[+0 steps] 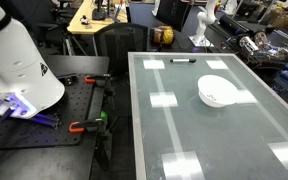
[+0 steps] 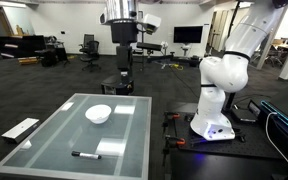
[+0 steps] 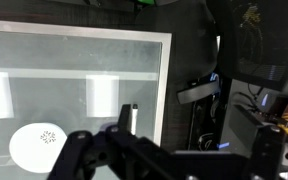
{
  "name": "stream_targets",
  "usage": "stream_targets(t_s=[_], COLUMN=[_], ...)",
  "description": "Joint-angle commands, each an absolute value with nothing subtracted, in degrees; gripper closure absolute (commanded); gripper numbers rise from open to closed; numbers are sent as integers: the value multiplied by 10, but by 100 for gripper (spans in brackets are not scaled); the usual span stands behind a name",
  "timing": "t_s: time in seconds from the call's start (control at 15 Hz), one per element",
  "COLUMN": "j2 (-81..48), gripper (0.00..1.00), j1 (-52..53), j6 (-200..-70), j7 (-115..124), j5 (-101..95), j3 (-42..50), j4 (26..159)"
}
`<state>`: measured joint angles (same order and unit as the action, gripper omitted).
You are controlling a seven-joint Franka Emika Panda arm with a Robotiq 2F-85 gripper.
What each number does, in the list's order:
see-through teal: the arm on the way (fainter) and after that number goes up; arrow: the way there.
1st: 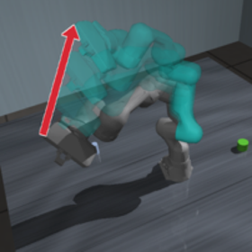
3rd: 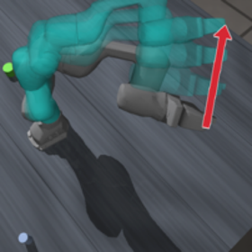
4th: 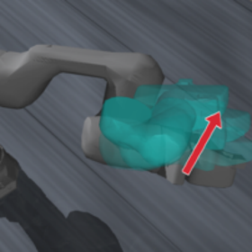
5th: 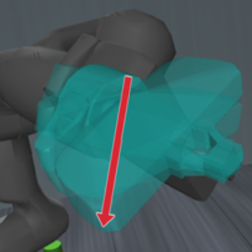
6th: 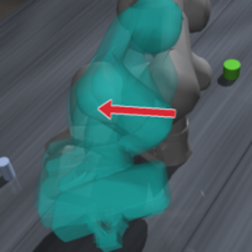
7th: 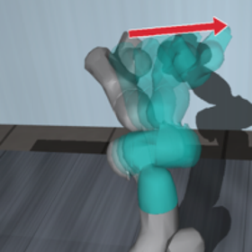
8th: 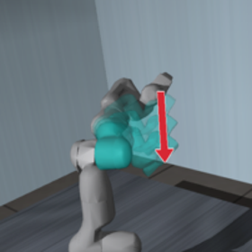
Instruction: Put the marker in the bowl
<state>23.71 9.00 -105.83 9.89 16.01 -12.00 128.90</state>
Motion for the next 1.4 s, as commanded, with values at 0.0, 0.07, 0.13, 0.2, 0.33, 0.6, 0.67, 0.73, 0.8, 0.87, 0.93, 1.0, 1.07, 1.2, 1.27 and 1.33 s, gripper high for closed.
stream_targets(t_s=[0.0,0.07,0.13,0.2,0.33,0.6,0.67,0.73,0.8,0.87,0.93,1.0,1.07,1.2,1.27,1.33], j2=[149,128,106,84,44,-22,-39,-54,-71,-84,-99,-111,-122,-109,-120,-127], gripper=[0,0,0,0,0,0,0,0,0,0,0,0,0,0,0,0], j1=[87,88,90,92,95,109,111,114,117,119,122,125,128,130,132,133], j6=[-1134,-1162,-1185,-1209,-1248,-1282,-1286,-1289,-1295,-1301,-1311,-1325,-1337,-1332,-1338,-1341], j7=[156,170,186,203,242,308,318,322,325,323,323,329,331,305,305,305], j5=[144,136,130,117,87,20,6,-3,-11,-17,-21,-27,-28,-10,-10,-9], j3=[-143,-149,-153,-157,-163,-157,-152,-148,-144,-139,-134,-128,-121,-117,-112,-110], j4=[1263,1262,1261,1259,1255,1238,1233,1228,1223,1220,1216,1216,1215,1231,1228,1226])
